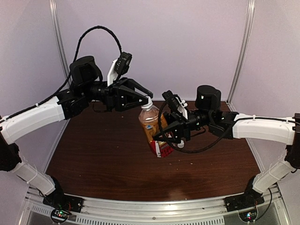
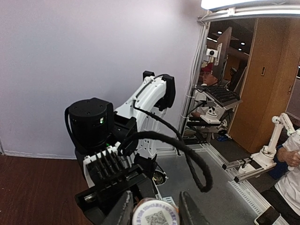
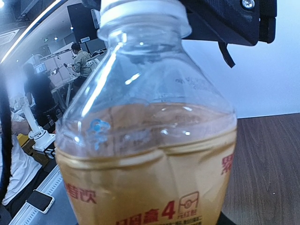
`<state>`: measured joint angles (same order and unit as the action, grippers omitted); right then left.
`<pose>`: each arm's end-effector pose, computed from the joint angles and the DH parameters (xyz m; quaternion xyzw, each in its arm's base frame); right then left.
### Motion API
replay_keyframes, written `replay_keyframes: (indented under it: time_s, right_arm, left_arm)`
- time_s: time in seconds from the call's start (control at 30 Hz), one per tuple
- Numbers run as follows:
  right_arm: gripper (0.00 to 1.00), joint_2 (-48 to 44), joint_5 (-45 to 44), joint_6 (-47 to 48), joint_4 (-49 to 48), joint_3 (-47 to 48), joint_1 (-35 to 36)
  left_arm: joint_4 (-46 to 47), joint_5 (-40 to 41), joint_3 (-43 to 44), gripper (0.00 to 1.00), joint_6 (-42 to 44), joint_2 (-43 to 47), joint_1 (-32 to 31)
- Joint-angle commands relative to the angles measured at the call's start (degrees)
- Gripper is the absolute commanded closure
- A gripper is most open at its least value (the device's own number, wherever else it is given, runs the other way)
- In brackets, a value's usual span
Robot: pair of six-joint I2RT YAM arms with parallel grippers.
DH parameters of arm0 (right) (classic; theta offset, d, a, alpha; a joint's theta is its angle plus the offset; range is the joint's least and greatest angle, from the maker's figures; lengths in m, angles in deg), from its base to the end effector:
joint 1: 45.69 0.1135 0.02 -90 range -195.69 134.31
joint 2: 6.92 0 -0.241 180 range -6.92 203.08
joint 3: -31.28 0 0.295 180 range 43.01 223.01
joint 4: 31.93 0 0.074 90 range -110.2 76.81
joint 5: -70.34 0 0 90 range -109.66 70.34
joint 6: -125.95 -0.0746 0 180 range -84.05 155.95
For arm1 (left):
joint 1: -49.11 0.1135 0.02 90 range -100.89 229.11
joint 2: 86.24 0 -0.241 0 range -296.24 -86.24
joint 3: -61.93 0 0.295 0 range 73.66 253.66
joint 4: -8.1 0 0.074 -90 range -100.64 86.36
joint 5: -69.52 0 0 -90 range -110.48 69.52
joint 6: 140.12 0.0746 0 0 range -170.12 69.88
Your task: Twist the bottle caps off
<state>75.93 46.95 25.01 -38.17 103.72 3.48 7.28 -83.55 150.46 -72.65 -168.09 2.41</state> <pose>0.1989 0.3349 0.2918 -0.5537 0.4559 0.6331 0.2912 0.2164 -0.3266 0.3974 0.4992 0.4771 -0.6478 0.3216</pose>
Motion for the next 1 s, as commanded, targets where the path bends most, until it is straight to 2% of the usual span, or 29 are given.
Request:
replay_keyframes:
  time_s: [0.0,0.2,0.27,0.37,0.43,0.63,0.7,0.77,0.97]
  right_arm:
    - [0.56,-1.10,-0.16,-0.49,-1.51,-0.59,0.14]
    - [0.56,-1.67,-2.25,-0.01,-0.64,-0.50,0.06]
    - [0.56,-1.95,-4.44,0.76,0.44,-0.38,0.05]
    - [0.56,-2.31,-9.82,2.60,4.47,0.28,-0.03]
    - [0.56,-2.34,-14.89,3.99,7.37,0.90,-0.04]
    - [0.56,-2.32,-27.47,5.04,10.39,1.47,-0.04]
    - [0.56,-2.33,-29.78,5.13,10.79,1.61,-0.06]
    - [0.56,-2.34,-30.65,5.28,10.99,1.54,-0.06]
    - [0.56,-2.34,-30.54,5.53,11.29,1.15,-0.08]
  left_arm:
    - [2.42,-1.15,-0.86,0.69,-0.14,0.00,0.30]
    - [-0.24,0.63,-1.01,0.75,1.58,0.45,0.29]
    - [-0.93,2.40,-1.11,0.82,1.78,0.81,0.29]
    - [-3.06,7.57,-1.08,0.97,1.78,1.65,0.21]
    - [-5.04,14.08,-1.20,1.00,1.43,2.53,0.01]
    - [-15.44,42.20,-0.06,1.00,-4.45,4.55,-2.22]
    - [-17.78,47.99,0.59,1.00,-6.18,4.81,-2.99]
    - [-17.99,50.68,0.68,0.99,-6.60,5.10,-3.62]
    - [-13.79,49.30,-0.97,0.75,-4.79,6.82,-3.66]
